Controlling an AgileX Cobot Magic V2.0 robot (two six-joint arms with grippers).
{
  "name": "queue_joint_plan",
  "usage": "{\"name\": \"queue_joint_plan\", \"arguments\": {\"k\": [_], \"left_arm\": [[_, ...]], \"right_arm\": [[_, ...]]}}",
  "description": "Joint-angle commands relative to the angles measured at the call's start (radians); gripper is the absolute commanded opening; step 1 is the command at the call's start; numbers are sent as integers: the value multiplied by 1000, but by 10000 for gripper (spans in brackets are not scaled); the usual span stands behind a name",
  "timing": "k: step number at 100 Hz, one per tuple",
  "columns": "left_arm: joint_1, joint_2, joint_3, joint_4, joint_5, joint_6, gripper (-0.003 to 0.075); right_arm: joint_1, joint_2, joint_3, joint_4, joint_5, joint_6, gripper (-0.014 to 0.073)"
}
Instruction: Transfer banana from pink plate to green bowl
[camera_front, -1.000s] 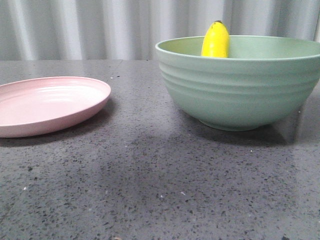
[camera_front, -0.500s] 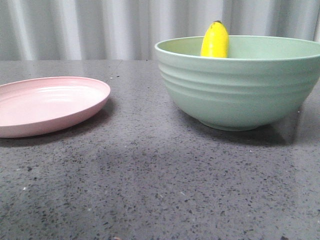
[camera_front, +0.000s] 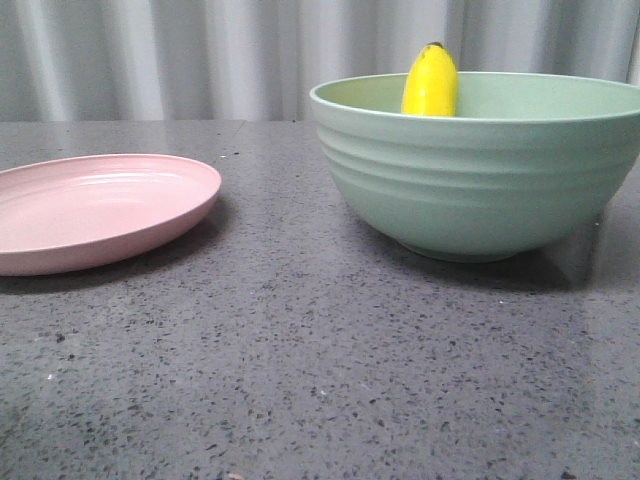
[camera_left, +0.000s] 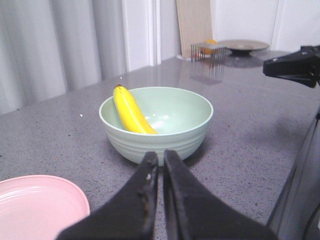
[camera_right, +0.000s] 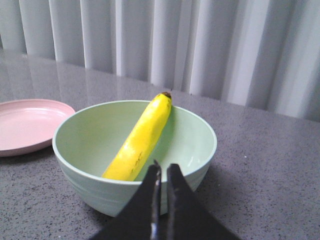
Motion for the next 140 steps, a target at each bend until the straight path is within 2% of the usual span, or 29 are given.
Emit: {"name": "queue_joint_plan", "arguments": {"k": [1,12,80,91,97,109,116,124,136,140], "left_arm": [[-6,-49,33,-8,-122,-7,-20],[-6,-116,84,-8,-124,-7,-20],[-6,-147,146,-10,-122,-7,-20],[12,-147,161,104,-189,-7,-20],[45,-147,189,175,-277,-7,-20],[160,-149,274,175,-535,-7,-20],[250,-151,326,167,-630,-9,-20],[358,-162,370,169,-662,-38,-20],[496,-198,412,222,-647,-218,-20],[535,-215,424,223,-634,-239,-20]], "right_arm": [[-4,-67,13,0,-100,-5,-64],[-4,-153,34,0,-98,-5,-64],[-4,-140,35,0,-77,-5,-64],[-4,-140,35,0,-77,-5,-64],[-4,-140,35,0,-77,-5,-64],[-4,-140,35,0,-77,-5,-64],[-4,-140,35,0,-77,-5,-64],[-4,-140,35,0,-77,-5,-64],[-4,-140,35,0,-77,-5,-64],[-4,-140,35,0,-77,-5,-64]]}}
